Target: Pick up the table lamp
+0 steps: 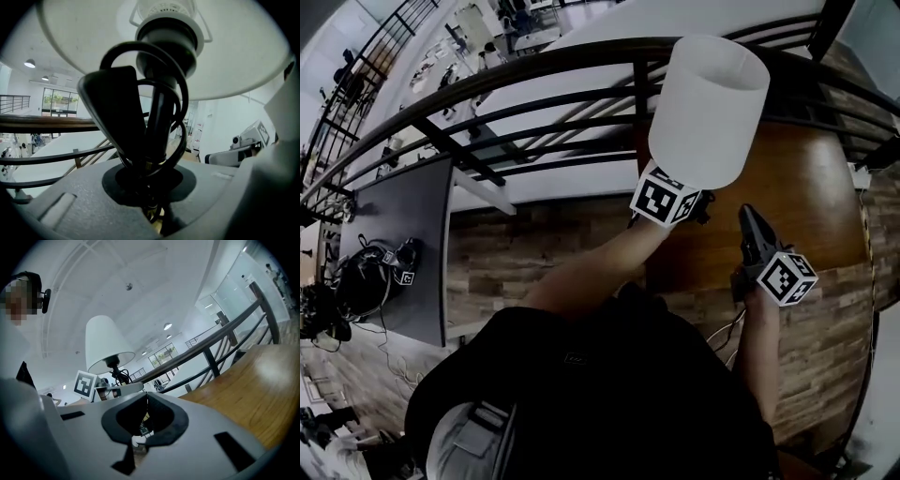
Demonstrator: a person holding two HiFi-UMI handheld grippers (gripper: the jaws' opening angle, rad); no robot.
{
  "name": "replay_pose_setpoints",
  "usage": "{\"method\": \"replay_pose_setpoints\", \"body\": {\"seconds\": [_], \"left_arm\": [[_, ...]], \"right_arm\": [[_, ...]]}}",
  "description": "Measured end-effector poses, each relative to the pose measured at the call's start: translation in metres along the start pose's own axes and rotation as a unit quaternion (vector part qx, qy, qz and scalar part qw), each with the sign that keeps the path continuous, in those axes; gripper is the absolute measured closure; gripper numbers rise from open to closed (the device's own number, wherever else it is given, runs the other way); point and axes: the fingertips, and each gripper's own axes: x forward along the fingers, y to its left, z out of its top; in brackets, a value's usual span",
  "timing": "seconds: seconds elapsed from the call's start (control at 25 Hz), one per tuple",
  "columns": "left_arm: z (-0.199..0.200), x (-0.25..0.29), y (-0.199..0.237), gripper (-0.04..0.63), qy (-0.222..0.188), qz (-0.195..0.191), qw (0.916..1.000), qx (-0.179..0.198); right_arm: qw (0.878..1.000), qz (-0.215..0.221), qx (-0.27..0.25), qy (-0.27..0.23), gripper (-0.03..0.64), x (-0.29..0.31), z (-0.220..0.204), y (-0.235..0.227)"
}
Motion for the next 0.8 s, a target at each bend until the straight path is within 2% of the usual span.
{"method": "replay_pose_setpoints", "body": {"seconds": [0.24, 0.4, 0.56, 0.8], "left_arm": [[0.0, -0.029, -0.002, 0.528, -0.004, -0.006, 0.9999, 0.01], [0.002, -0.045, 0.001, 0.528, -0.008, -0.002, 0.9999, 0.008], [0.003, -0.056, 0.011, 0.528, -0.009, 0.015, 0.9998, 0.014], [0.003, -0.063, 0.024, 0.528, -0.004, 0.03, 0.9995, 0.007]], "right_arm": [[0.999, -0.017, -0.012, -0.032, 0.603, -0.023, 0.0, 0.017], [0.998, -0.005, -0.017, -0.057, 0.603, -0.044, 0.008, 0.027], [0.998, -0.001, -0.033, -0.054, 0.604, -0.058, 0.011, 0.023], [0.998, -0.015, -0.03, -0.053, 0.604, -0.062, 0.017, 0.011]]}}
